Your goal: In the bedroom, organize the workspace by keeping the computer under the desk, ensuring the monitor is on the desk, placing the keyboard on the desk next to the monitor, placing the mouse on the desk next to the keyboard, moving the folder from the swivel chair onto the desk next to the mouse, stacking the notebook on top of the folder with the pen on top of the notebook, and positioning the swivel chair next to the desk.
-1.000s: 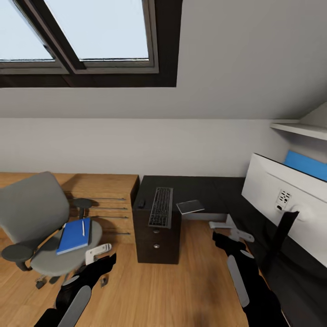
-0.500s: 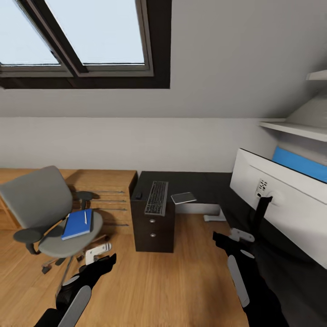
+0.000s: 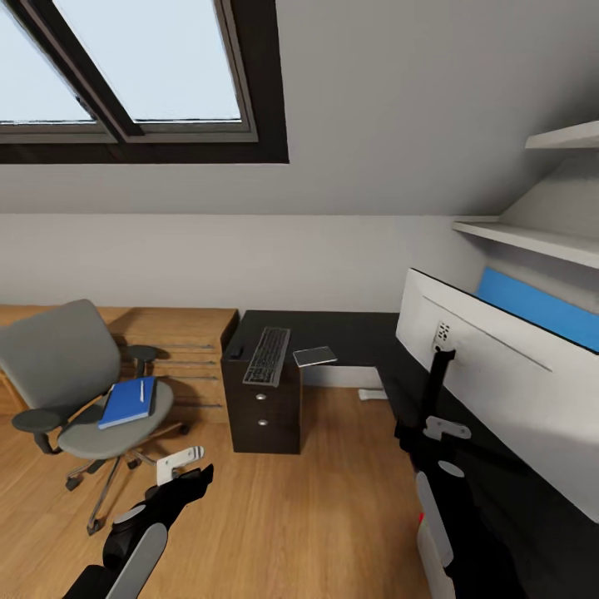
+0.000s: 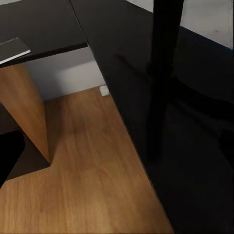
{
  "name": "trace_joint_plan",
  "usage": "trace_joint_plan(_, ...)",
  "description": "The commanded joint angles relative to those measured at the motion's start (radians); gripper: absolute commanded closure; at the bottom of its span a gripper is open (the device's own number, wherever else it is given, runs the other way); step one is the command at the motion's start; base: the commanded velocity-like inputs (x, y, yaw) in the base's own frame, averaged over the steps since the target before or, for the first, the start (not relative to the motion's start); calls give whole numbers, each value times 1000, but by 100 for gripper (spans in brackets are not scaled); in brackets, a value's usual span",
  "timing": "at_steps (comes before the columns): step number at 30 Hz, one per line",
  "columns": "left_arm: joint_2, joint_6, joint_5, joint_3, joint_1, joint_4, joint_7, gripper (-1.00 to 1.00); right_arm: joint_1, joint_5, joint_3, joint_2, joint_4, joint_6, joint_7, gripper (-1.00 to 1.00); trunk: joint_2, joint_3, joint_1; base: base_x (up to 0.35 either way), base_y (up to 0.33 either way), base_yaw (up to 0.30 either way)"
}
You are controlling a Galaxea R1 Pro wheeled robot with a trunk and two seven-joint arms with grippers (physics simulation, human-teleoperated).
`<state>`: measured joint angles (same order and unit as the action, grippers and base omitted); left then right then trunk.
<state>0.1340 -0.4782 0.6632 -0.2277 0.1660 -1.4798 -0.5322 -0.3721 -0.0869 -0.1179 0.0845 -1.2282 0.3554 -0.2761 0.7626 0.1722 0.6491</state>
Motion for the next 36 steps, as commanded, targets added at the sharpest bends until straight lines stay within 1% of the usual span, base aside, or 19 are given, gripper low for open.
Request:
trace_joint_plan(1, 1, -1, 10, -2, 1, -1, -10, -100, -1, -8, 0, 0, 0, 0, -5, -100, 1, 2, 0, -30, -258, 0)
trace_joint_plan(9, 1, -2, 9, -2, 1, 12, -9, -100, -1, -3, -2, -1, 18, -44, -5, -100, 1, 2, 0, -12, -105, 0)
trace_joint_plan(12, 1, -2, 9, -2, 1, 14, -9, -100, -1, -2, -4, -11, 62, -85, -7, -100, 1, 2, 0, -2, -21, 0)
trace_joint_plan(13, 1, -2, 9, -2, 0, 15, -9, -100, -1, -3, -6, -34, 133, -162, -8, -100, 1, 2, 0, -1, -6, 0)
trace_joint_plan(14, 0, -2, 10, -2, 0, 15, -9, -100, -2, -3, -7, -48, 168, -215, -9, -100, 1, 2, 0, 0, -4, 0)
trace_joint_plan(17, 0, -2, 10, -2, 1, 16, -9, -100, -4, -5, -7, -67, 215, -304, -11, -100, 1, 2, 0, 0, -3, 0)
trace_joint_plan(18, -1, -2, 10, -2, 1, 17, -9, -100, -4, -6, -7, -76, 244, -361, -11, -100, 1, 2, 0, 0, -1, 0)
trace_joint_plan(19, -2, -2, 10, -3, 1, 25, -8, -100, -12, -6, -8, -89, 324, -462, -11, -100, 1, 2, 0, 0, 0, 0)
trace_joint_plan(21, -3, -1, 9, -6, 1, 29, -8, -100, -23, -5, -8, -92, 363, -484, -10, -100, 1, 2, 0, 0, 0, 0)
trace_joint_plan(22, -3, -1, 9, -11, 1, 32, -8, -100, -44, -5, -8, -94, 406, -500, -10, -100, 1, 2, 0, 0, 0, 0)
trace_joint_plan(23, -3, -1, 8, -20, 1, 34, -8, -100, -131, -5, -8, -113, 554, -538, -9, -100, 1, 2, 0, 0, 0, 0)
trace_joint_plan(25, -2, -1, 8, -23, 0, 35, -8, -100, -182, -4, -8, -129, 653, -570, -9, -100, 1, 2, 0, 0, 0, 0)
trace_joint_plan(27, -2, 0, 8, -25, 1, 36, -8, -100, -288, -4, -7, -158, 866, -669, -9, -100, 1, 2, 0, 0, 0, 0)
trace_joint_plan(28, -2, 0, 8, -26, 1, 36, -8, -100, -361, -4, -7, -172, 980, -742, -8, -100, 1, 2, 0, 0, 0, 0)
trace_joint_plan(29, -2, 0, 8, -27, 1, 36, -8, -100, -396, -4, -7, -179, 1022, -771, -8, -100, 1, 2, 0, 0, 0, 0)
trace_joint_plan(33, -2, 0, 8, -27, 1, 36, -9, -100, -441, -4, -6, -188, 1073, -803, -8, -100, 1, 2, 0, 0, 0, 0)
trace_joint_plan(35, -2, 0, 7, -27, 1, 36, -9, -100, -453, -4, -6, -190, 1085, -802, -8, -100, 1, 2, 0, 0, 0, 0)
trace_joint_plan(36, -2, 0, 7, -27, 1, 36, -9, -100, -460, -4, -6, -195, 1094, -774, -8, -100, 1, 2, 0, 0, 0, 0)
